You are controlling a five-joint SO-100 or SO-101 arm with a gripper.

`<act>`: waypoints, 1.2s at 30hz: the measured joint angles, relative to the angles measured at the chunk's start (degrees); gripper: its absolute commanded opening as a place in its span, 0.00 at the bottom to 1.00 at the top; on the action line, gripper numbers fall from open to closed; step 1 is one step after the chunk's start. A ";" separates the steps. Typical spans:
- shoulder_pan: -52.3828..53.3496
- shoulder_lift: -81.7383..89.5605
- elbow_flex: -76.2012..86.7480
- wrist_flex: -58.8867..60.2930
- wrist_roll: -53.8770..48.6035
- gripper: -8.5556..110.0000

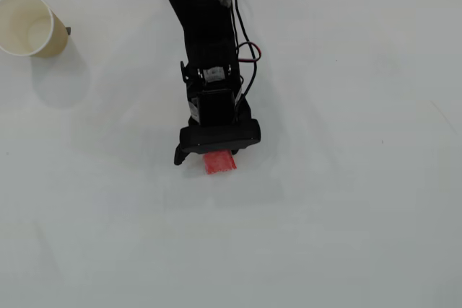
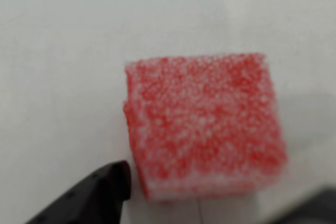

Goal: Pick up the cube and drop it in the cup.

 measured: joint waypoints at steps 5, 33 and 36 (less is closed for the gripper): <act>0.00 -2.64 -2.55 -0.18 0.00 0.44; 0.00 -6.59 -6.33 -0.97 0.00 0.44; 0.00 -7.38 -7.65 0.53 0.00 0.44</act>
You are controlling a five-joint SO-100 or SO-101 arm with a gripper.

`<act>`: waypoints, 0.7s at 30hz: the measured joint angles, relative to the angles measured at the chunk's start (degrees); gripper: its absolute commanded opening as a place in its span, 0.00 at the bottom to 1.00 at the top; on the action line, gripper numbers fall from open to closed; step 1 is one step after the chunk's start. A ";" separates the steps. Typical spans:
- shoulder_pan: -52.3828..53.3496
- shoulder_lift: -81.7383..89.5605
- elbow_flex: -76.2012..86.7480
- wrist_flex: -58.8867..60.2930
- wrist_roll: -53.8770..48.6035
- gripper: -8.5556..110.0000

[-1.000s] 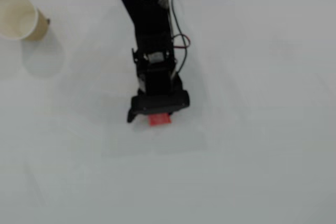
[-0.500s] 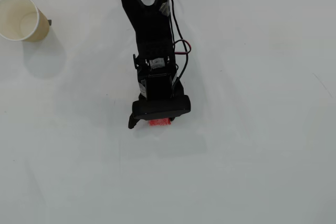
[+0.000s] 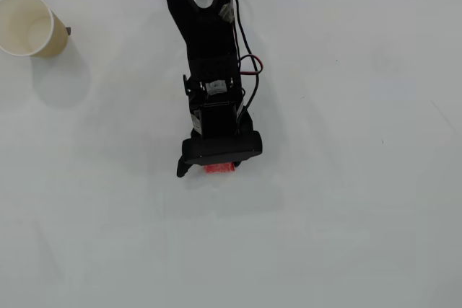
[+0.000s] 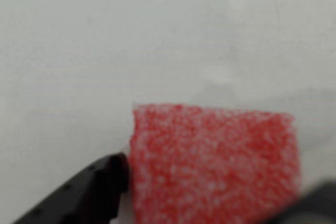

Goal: Pick up the cube and drop it in the cup.

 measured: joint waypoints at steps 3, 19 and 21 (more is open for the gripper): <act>0.00 -0.44 -0.88 0.62 0.00 0.44; 1.32 -0.44 -1.49 4.75 0.00 0.44; 1.67 -0.35 -1.76 5.98 0.00 0.44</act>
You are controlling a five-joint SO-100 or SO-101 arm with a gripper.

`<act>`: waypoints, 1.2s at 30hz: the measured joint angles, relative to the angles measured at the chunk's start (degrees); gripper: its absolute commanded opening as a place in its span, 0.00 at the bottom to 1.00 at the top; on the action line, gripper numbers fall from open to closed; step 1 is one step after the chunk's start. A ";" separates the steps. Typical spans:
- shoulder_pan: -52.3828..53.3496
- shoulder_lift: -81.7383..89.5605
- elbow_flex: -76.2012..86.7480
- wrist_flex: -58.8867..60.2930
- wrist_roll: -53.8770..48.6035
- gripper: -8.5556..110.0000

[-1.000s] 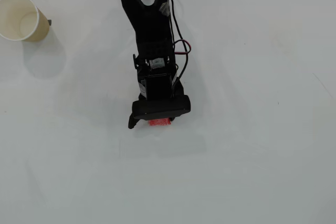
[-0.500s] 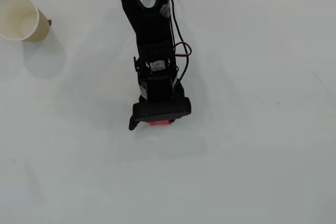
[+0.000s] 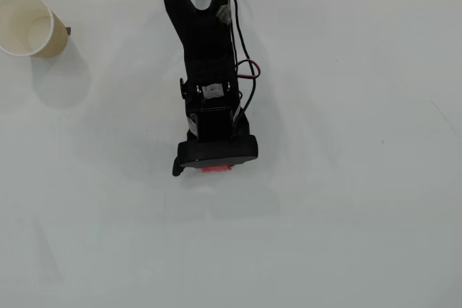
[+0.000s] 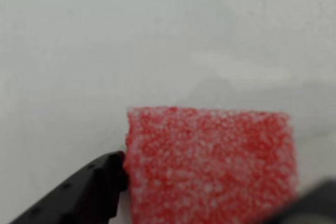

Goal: Pick up the cube and drop it in the cup.

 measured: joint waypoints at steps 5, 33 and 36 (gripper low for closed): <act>0.35 0.09 -0.18 1.67 0.00 0.44; 0.88 0.70 -0.18 3.25 0.00 0.30; 1.41 0.79 -0.18 3.34 0.00 0.22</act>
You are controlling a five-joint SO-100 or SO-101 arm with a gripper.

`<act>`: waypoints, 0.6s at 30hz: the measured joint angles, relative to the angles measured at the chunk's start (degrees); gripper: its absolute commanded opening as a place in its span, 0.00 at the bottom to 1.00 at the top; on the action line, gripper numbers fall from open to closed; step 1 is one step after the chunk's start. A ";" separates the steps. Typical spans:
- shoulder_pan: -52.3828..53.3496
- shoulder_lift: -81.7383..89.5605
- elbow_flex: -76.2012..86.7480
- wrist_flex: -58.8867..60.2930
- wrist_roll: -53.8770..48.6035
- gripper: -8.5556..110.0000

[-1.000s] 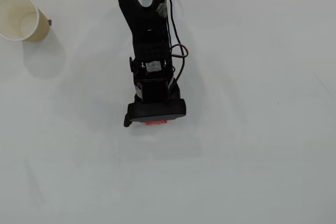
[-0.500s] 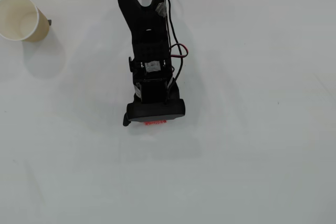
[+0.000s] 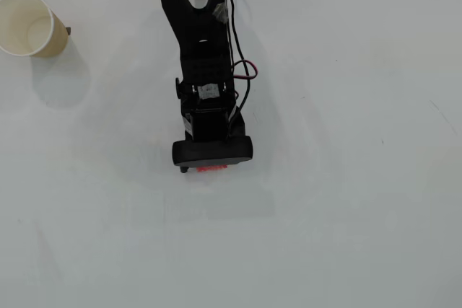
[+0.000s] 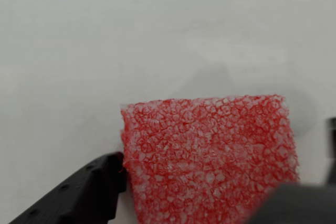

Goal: Pick up the cube and drop it in the cup.

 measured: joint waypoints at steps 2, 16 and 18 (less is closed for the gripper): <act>0.35 0.00 0.00 0.00 0.00 0.15; 0.97 0.35 0.00 0.00 0.00 0.10; 0.97 0.35 0.00 0.00 0.00 0.10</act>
